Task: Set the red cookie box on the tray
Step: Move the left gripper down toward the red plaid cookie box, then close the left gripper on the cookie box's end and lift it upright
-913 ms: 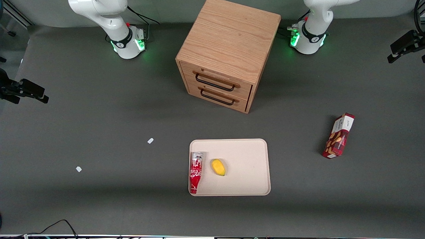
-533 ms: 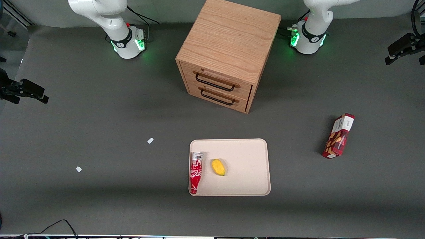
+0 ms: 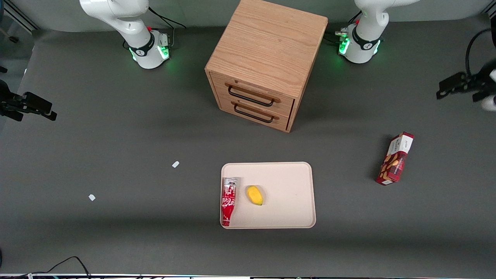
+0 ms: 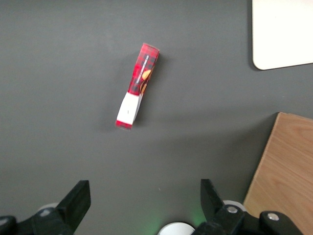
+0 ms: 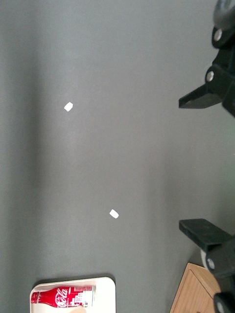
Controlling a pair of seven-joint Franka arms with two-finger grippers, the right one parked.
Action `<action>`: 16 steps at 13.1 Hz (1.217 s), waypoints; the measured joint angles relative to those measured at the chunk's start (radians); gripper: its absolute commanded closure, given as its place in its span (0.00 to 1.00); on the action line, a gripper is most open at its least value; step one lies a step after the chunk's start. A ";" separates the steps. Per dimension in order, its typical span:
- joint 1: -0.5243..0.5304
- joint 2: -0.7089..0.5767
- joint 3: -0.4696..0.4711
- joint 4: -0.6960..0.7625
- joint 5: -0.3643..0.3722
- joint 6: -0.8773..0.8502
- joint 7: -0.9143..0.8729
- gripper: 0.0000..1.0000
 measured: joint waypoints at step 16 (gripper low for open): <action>0.009 0.321 0.014 -0.487 0.061 0.972 0.268 0.00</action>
